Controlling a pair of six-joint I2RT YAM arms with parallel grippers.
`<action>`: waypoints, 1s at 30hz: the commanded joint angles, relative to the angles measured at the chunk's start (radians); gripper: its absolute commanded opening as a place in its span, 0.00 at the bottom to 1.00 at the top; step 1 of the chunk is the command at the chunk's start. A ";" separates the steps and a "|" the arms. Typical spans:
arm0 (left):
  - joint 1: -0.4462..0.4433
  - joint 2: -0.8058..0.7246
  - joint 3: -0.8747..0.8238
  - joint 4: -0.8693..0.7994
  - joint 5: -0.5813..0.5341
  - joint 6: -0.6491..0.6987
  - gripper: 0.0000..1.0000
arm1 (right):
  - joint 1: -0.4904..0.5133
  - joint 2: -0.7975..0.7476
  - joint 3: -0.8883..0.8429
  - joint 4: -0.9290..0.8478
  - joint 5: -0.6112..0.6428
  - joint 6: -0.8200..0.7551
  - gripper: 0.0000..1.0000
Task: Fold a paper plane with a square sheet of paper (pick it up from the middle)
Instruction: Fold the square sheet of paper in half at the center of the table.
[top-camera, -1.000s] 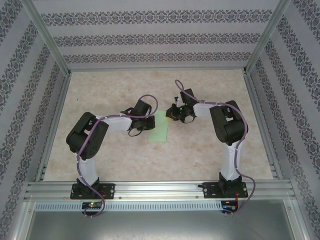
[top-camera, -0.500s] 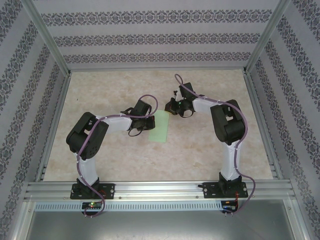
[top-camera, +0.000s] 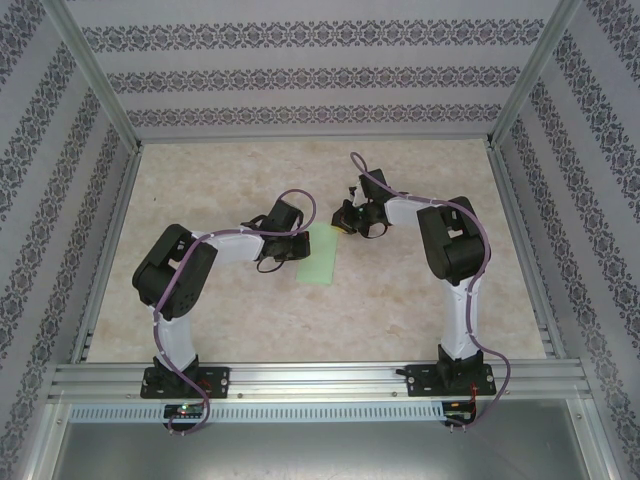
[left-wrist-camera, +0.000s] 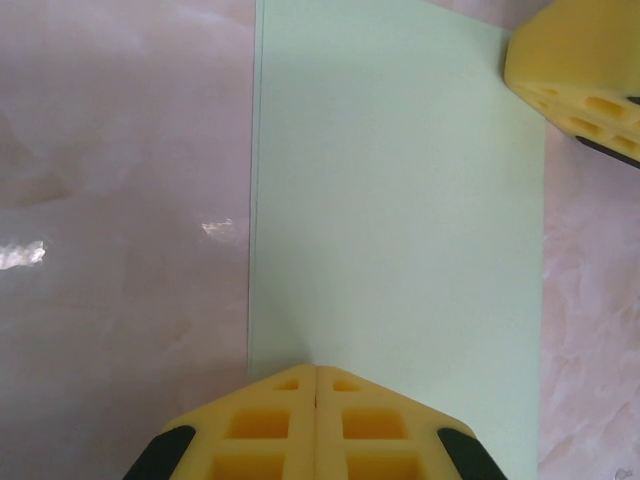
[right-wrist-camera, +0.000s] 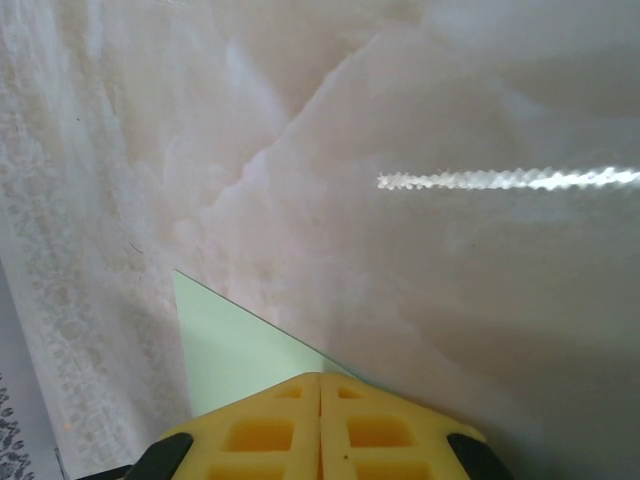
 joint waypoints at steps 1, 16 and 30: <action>-0.002 0.053 -0.016 -0.100 -0.008 0.026 0.00 | -0.014 -0.039 0.039 -0.036 0.004 0.004 0.07; -0.006 0.053 -0.003 -0.109 -0.007 0.028 0.00 | -0.023 0.052 0.076 -0.085 0.030 -0.008 0.08; -0.012 0.019 0.019 -0.106 0.017 0.007 0.00 | -0.034 -0.032 0.143 -0.191 0.028 -0.044 0.13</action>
